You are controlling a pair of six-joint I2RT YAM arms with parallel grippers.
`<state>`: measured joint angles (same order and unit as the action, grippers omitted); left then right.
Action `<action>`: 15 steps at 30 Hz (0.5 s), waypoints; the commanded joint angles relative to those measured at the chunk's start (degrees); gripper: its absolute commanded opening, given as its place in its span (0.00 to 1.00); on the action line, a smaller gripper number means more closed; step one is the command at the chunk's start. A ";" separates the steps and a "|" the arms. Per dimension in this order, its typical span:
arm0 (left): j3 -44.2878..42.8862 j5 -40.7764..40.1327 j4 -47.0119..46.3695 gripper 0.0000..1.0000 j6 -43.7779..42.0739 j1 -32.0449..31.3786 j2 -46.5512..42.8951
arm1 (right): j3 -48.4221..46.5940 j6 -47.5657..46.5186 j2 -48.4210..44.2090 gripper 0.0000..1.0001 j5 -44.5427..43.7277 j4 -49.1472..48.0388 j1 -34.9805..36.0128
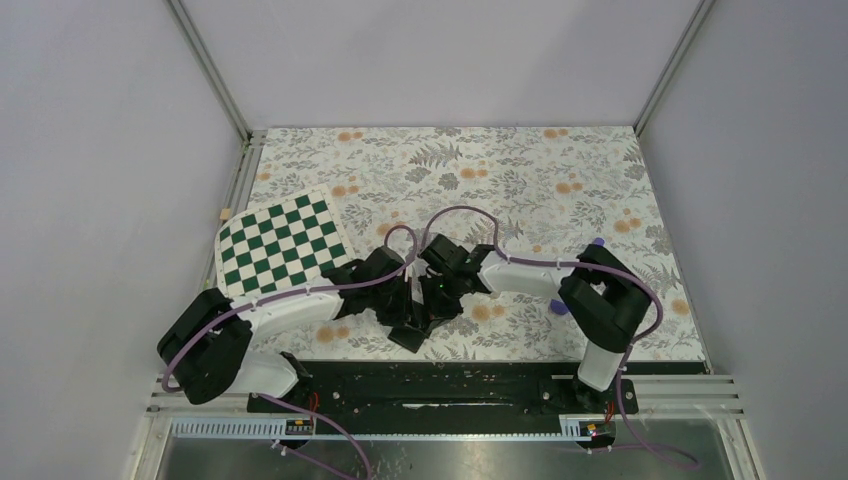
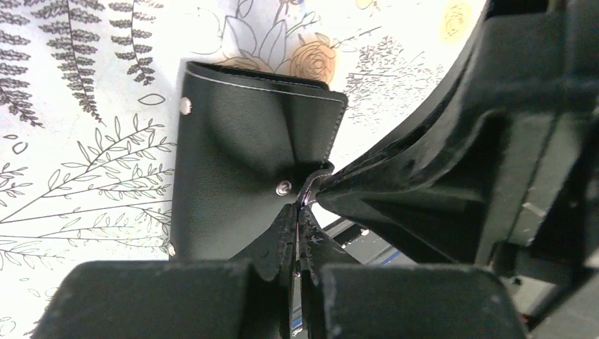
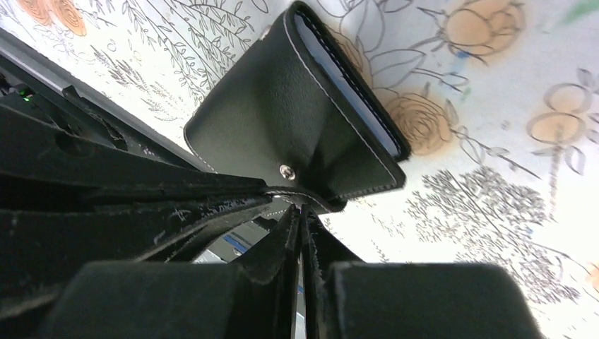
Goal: Put the credit cards into the card holder
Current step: Close the card holder at the center of the board.
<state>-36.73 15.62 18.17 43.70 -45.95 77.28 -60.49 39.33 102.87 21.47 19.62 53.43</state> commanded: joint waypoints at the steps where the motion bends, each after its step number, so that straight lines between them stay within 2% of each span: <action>1: -3.04 -1.07 -1.43 0.00 -1.69 0.00 -2.97 | 0.50 -1.57 -5.71 0.08 -3.35 -0.16 -1.89; 8: -3.57 -2.45 -0.03 0.00 -2.04 -0.01 -2.92 | -2.03 -2.24 -5.15 0.07 -4.59 0.96 -3.07; 12: -4.01 -3.16 0.80 0.00 -2.04 0.00 -1.92 | -3.51 -2.78 -2.76 0.01 -3.66 1.81 -3.05; 15: -4.06 -3.84 1.07 0.00 -1.79 0.06 -1.15 | -3.80 -2.84 -2.22 0.00 -3.80 1.78 -3.07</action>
<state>-38.52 14.02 19.51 42.46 -45.95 75.48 -62.11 37.58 99.66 18.57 20.43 50.57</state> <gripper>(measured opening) 0.010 0.021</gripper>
